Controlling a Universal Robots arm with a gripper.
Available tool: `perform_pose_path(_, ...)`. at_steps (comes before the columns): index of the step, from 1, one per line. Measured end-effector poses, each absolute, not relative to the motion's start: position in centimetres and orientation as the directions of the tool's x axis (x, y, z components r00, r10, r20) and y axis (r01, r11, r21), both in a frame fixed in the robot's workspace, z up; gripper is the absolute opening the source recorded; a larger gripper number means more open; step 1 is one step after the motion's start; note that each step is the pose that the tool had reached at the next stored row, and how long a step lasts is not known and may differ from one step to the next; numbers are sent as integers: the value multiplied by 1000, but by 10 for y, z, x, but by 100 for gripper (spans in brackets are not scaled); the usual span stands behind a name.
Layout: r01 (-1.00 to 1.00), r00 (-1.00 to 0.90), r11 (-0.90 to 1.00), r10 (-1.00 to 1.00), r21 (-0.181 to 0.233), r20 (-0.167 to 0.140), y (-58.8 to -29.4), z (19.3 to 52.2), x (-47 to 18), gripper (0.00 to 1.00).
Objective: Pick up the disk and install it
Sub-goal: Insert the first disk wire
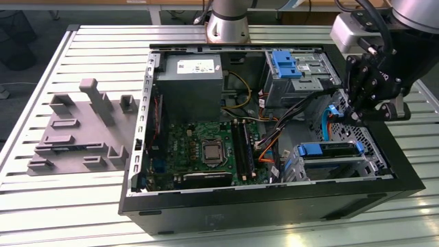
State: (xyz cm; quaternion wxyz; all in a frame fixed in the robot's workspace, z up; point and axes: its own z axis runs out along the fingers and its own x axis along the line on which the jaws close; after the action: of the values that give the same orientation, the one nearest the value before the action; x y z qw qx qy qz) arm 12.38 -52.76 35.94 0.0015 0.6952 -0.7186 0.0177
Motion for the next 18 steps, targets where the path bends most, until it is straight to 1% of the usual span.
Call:
perform_pose_path(10,-999,-33,33,-999,-23,25,-521,359,124,11)
perform_pose_path(11,-999,-33,33,-999,-23,24,-520,359,124,18)
perform_pose_path(18,-999,-33,33,-999,-23,15,-519,359,124,19)
